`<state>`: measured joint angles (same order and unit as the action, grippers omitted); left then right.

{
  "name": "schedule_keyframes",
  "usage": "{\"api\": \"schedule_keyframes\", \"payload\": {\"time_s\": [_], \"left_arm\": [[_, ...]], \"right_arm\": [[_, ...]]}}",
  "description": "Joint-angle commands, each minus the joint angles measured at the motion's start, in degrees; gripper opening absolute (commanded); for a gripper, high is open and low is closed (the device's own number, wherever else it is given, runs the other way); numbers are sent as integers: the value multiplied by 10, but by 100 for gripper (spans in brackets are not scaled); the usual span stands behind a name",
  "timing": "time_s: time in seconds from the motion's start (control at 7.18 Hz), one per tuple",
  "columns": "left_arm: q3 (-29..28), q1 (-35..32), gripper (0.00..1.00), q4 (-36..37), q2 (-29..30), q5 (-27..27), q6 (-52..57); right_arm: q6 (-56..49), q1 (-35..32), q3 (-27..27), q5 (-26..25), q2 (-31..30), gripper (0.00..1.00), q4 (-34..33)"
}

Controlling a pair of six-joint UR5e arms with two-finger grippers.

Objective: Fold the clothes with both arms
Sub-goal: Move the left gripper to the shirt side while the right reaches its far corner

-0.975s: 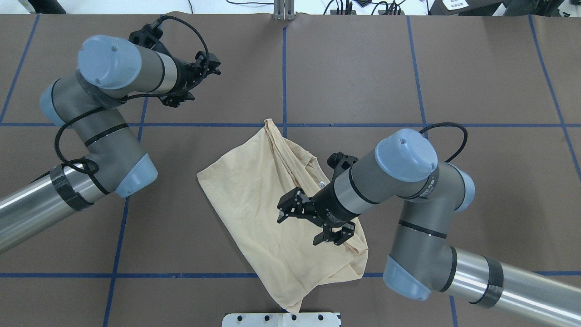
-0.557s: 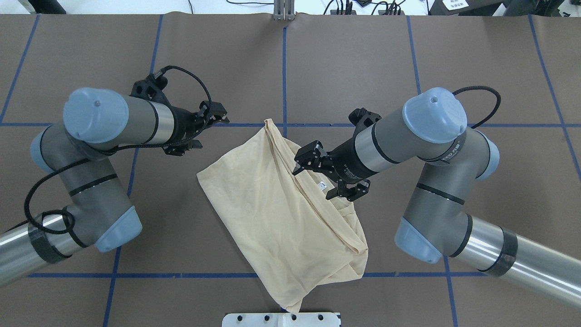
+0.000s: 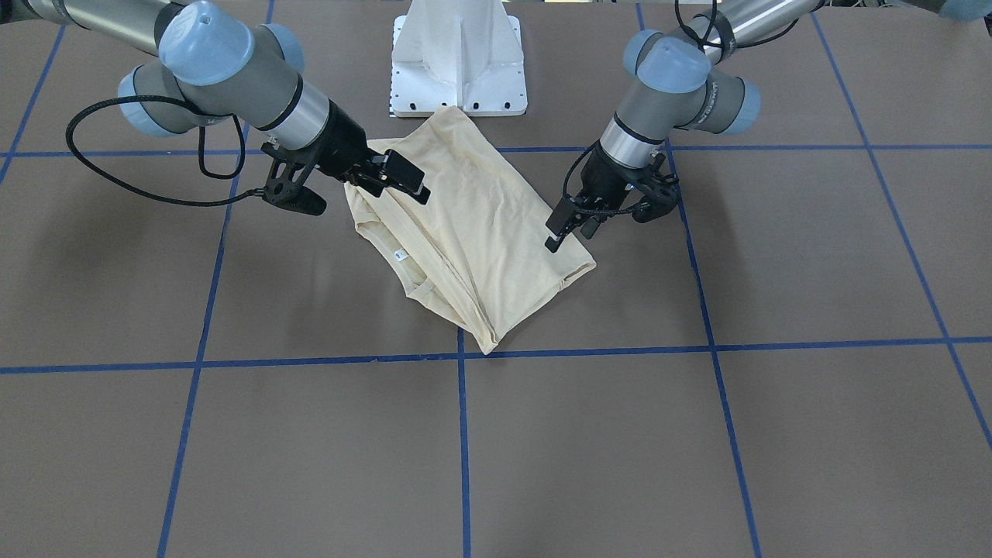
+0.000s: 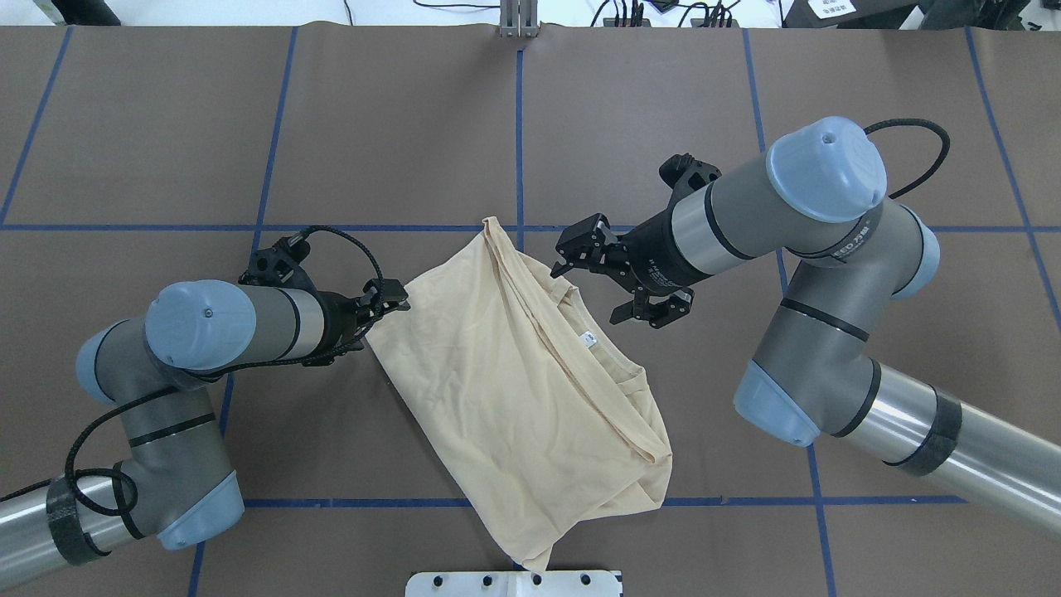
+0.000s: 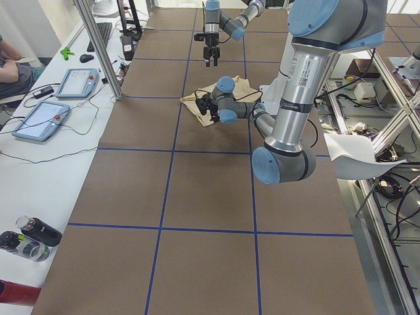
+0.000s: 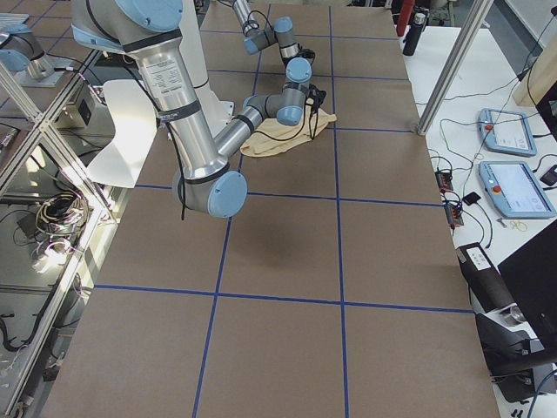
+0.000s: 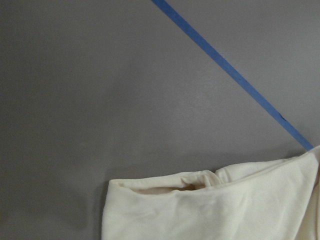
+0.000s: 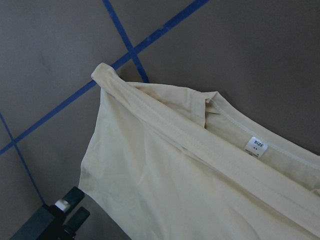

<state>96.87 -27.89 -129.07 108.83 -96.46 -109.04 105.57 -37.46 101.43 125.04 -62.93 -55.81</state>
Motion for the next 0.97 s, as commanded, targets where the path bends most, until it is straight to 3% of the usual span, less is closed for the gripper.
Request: {"api": "schedule_keyframes", "payload": {"time_s": [0.0,0.28,0.7,0.84], "left_arm": [[-21,-7,91,0,1,2,4],[-33,-8,87,0,3,2,13],[-30,-8,69,0,7,1,14],[-13,-21,69,16,9,-4,21]], "right_arm": [[-1,-2,0,-1,0,100,0],[-1,-2,0,0,0,100,0],[-1,-3,-1,2,-1,100,0],[-1,-3,-1,2,-1,100,0]]}}
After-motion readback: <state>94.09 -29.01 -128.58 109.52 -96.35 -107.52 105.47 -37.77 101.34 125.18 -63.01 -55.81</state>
